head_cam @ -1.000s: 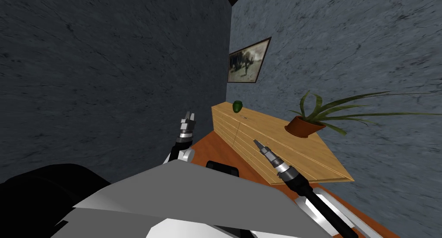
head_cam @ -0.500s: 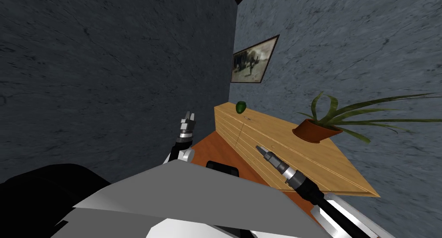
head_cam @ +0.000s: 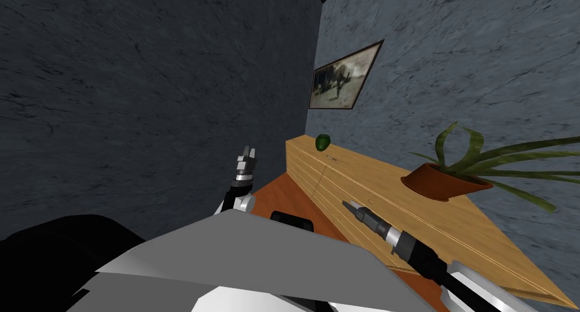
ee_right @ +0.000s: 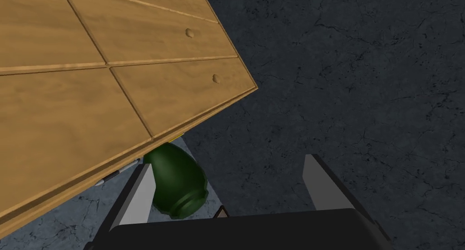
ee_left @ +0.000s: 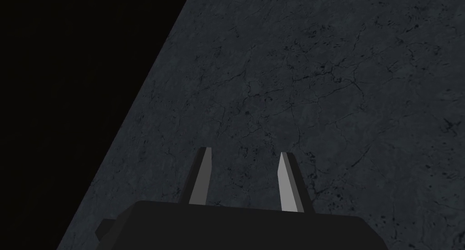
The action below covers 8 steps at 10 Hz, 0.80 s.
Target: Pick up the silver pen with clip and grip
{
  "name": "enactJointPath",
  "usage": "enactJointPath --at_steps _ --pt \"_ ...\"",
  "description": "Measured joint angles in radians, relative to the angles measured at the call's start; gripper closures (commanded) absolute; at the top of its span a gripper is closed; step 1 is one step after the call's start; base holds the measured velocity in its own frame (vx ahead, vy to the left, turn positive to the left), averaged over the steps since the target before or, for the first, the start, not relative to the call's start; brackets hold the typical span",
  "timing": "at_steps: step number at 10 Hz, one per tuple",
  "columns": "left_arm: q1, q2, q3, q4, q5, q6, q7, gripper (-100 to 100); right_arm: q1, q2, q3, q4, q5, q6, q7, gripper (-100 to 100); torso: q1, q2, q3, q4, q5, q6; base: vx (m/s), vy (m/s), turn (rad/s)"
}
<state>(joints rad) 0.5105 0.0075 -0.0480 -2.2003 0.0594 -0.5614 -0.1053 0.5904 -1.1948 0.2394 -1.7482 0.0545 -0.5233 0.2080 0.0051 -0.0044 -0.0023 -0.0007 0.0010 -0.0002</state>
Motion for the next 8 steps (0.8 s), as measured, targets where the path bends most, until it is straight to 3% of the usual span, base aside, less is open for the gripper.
enactJointPath --at_steps 2,8 --pt "0.0 0.0 0.0 0.0 0.0 0.0 0.0 0 0.011 -0.054 0.002 0.006 0.005 0.001 0.005 -100 -0.003 0.002 0.001 0.0 0.0 0.001 0.037 0.041 0.064" --pt "0.0 0.0 0.0 0.0 0.0 0.0 0.0 0 0.042 -0.239 0.045 0.117 0.047 -0.017 0.02 -100 0.001 -0.001 -0.001 0.0 0.0 0.0 0.075 0.083 0.111"
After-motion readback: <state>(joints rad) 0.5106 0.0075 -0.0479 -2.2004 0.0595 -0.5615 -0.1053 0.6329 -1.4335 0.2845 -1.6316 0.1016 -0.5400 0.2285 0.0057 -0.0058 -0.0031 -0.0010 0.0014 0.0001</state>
